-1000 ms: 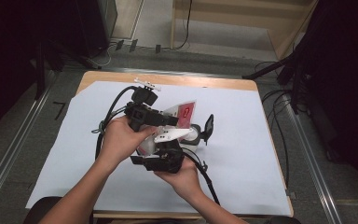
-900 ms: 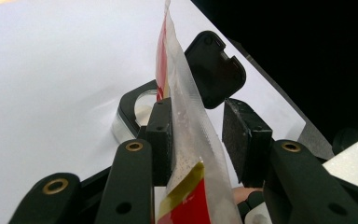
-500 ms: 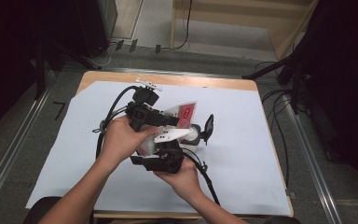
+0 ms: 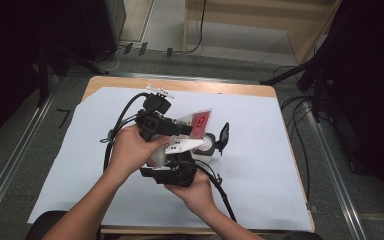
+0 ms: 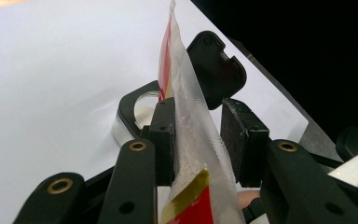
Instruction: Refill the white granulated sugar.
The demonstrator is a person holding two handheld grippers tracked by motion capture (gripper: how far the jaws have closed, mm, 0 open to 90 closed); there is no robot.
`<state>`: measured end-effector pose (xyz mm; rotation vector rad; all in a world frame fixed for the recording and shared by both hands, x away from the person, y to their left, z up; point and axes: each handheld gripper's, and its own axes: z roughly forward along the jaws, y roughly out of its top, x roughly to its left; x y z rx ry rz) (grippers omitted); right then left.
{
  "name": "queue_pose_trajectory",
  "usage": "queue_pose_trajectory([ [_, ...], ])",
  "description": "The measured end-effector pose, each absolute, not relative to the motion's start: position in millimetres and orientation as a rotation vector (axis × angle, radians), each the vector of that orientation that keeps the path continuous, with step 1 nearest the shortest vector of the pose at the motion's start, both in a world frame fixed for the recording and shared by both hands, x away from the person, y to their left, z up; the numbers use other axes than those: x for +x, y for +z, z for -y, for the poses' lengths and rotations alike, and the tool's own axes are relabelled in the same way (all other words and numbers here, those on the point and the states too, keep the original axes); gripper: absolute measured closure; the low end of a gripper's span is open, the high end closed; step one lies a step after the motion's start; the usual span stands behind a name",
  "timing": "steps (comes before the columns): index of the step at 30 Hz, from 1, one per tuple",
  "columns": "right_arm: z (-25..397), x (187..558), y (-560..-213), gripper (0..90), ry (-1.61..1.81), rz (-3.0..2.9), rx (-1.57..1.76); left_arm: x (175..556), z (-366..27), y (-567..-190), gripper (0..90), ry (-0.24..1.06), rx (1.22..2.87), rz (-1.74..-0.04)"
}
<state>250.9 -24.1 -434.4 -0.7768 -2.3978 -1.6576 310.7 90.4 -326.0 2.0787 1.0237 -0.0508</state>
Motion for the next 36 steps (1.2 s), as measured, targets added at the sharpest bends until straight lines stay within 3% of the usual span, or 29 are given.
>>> queue_pose_trajectory([
  [36,25.1,248.5,-436.1,62.7,-1.688,2.374,-0.805,311.1,-87.9,-324.8,68.0,-0.064,2.073,-1.025],
])
